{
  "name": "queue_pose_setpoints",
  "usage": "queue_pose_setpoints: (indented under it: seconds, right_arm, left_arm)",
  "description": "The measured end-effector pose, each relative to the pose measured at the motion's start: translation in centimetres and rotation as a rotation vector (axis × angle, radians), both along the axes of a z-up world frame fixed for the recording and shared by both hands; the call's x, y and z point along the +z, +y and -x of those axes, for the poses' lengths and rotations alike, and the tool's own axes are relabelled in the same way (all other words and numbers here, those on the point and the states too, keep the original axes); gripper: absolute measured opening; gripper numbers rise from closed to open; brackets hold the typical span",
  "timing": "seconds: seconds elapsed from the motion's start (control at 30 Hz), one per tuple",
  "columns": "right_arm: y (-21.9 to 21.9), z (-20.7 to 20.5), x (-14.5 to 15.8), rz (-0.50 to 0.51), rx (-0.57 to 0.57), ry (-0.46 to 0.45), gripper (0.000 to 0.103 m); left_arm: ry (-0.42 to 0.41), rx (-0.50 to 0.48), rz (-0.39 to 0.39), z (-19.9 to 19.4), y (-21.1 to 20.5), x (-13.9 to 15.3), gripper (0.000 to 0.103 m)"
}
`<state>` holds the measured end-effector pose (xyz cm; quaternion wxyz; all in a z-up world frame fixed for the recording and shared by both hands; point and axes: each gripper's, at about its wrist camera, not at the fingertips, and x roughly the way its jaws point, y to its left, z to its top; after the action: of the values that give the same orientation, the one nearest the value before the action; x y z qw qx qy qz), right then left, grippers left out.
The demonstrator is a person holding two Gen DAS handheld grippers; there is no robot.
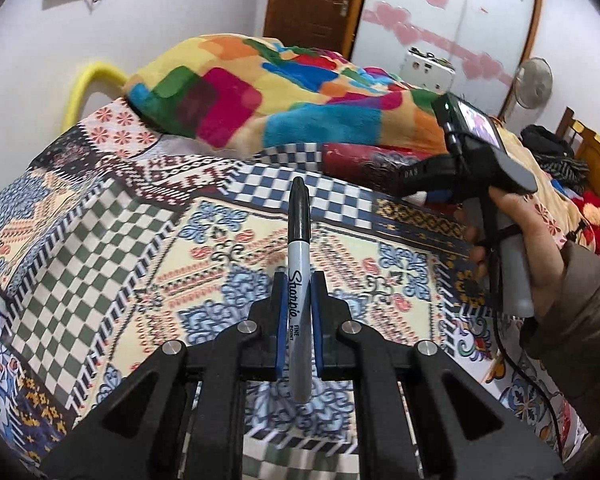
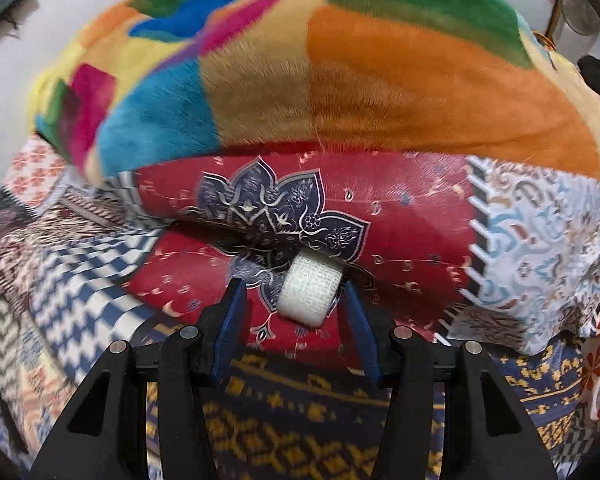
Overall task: Collect trash
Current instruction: 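Carry the Sharpie marker and tape roll over the white bin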
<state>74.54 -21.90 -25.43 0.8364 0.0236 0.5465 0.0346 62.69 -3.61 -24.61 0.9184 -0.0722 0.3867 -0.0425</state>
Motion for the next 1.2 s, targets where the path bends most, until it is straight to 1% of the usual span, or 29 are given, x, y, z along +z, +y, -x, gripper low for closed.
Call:
queue_pose_setpoints:
  seconds: [0.03,0.07,0.17,0.23,0.3,0.4,0.57,0.6,0.7,0.8,0.83,0.9,0.93,1.07,1.2]
  right_arm:
    - [-0.1,0.0,-0.2,0.016,-0.012,-0.001,0.038]
    - [-0.2,0.2,-0.3,0.037,-0.016,-0.003,0.023]
    - [-1.1,0.9,0.1,0.026,-0.027,-0.014,0.023]
    - [-1.8,1.8,1.1,0.029,-0.024,-0.038,0.023]
    - [-2.1,3.2,2.7,0.036,-0.002,-0.070,0.023]
    - [-2.4,6.2,6.3,0.065,0.052,-0.144,0.022]
    - [-2.8,11.8,12.7,0.038,0.129,-0.242,0.022]
    - [-2.0,12.5,13.9,0.031,0.143,-0.258,0.022]
    - [-1.9,16.6,17.3,0.005,0.184,-0.312,0.022]
    - [-0.1,20.0,20.0,-0.031,0.217,-0.357,0.022]
    - [1.1,20.2,20.1,-0.043,0.228,-0.366,0.022]
    - [1.5,22.2,21.9,-0.063,0.250,-0.394,0.022]
    - [1.8,23.7,22.9,-0.069,0.261,-0.413,0.022]
    - [2.9,27.8,25.3,-0.093,0.316,-0.465,0.022]
    - [4.9,32.8,27.0,-0.106,0.386,-0.512,0.022]
  left_arm:
    - [0.000,0.005,0.003,0.1,0.2,0.0,0.010]
    - [-0.001,0.010,0.001,0.2,0.4,0.0,0.010]
    - [0.003,0.018,-0.001,0.9,0.7,0.2,0.010]
    - [0.006,0.021,0.002,1.4,0.8,0.6,0.010]
    - [0.005,0.024,-0.009,1.7,0.7,1.2,0.010]
    - [0.001,0.028,-0.013,2.7,0.6,2.5,0.010]
    - [-0.027,0.038,-0.038,5.1,0.6,6.2,0.010]
    - [-0.034,0.044,-0.043,5.7,0.6,7.2,0.010]
    - [-0.064,0.063,-0.060,8.2,0.9,10.2,0.010]
    - [-0.093,0.080,-0.070,10.9,1.3,13.1,0.010]
    - [-0.103,0.085,-0.074,11.8,1.4,14.0,0.010]
    - [-0.126,0.101,-0.083,14.2,1.8,15.9,0.010]
    - [-0.133,0.107,-0.084,15.2,2.0,16.7,0.010]
    - [-0.167,0.141,-0.084,19.9,3.0,19.4,0.010]
    - [-0.188,0.176,-0.076,23.9,4.4,21.1,0.010]
